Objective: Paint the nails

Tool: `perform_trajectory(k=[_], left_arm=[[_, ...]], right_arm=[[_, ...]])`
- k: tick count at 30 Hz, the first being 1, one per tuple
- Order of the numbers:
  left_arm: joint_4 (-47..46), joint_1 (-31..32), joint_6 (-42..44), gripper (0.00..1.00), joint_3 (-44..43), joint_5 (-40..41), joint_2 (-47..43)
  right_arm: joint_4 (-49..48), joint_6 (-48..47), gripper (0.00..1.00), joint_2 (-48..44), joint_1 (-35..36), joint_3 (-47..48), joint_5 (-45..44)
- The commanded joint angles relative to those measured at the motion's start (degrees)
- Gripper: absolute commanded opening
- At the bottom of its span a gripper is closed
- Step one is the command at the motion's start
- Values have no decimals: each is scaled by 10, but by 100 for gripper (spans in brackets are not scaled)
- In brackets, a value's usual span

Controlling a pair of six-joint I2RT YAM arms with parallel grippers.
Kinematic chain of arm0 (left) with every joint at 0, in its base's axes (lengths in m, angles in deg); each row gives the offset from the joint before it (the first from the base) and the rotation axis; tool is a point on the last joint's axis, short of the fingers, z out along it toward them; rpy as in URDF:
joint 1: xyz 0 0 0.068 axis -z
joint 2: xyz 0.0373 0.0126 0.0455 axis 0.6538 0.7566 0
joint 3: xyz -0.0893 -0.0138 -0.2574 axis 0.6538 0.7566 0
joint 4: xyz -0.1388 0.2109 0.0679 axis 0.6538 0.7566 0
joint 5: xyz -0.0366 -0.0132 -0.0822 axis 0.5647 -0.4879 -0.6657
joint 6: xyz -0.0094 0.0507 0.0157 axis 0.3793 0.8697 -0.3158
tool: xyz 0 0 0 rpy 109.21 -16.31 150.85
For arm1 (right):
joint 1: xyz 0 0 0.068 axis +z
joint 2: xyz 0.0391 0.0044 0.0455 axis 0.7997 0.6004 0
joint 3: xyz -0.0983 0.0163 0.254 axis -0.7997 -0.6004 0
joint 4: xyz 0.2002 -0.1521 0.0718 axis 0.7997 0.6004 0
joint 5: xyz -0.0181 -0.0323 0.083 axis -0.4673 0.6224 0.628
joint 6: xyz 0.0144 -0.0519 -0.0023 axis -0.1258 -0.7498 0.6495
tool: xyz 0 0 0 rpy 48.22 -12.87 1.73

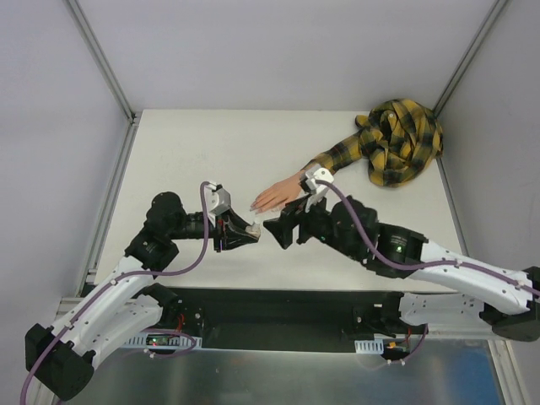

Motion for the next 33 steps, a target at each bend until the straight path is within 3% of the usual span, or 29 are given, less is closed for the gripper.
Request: perform_trajectory(k=[1, 4, 8, 17, 22, 25, 26, 28, 29, 30, 33], left_arm=[[-107, -1, -47, 0, -19, -148, 7], [-169, 3, -106, 0, -4, -201, 12], [-170, 7, -110, 0, -7, -219, 24], [-170, 8, -113, 0, -9, -223, 31], [-170, 8, -113, 0, -8, -214, 24], [-161, 8, -105, 0, -7, -190, 20], [-153, 8, -98, 0, -8, -156, 14], [-94, 6, -53, 0, -13, -116, 7], [-74, 6, -37, 0, -19, -54, -2], [-53, 6, -23, 0, -20, -21, -7], [1, 6, 11, 0, -28, 93, -15]], right_arm=[[-54, -124, 77, -57, -90, -53, 381], [-87, -149, 78, -61, -118, -64, 484], [-125, -135, 75, -38, -139, -64, 532], [-205, -84, 52, 25, -156, -51, 608], [-205, -83, 31, 33, -156, -48, 617], [-205, -75, 2, 31, -156, -55, 598], [-205, -68, 0, 29, -155, -61, 584], [-215, -25, 0, 28, -150, -75, 512], [-224, -6, 0, 22, -142, -95, 463], [-204, 35, 0, 18, -90, -98, 238], [-103, 136, 0, 47, 66, -69, -207]])
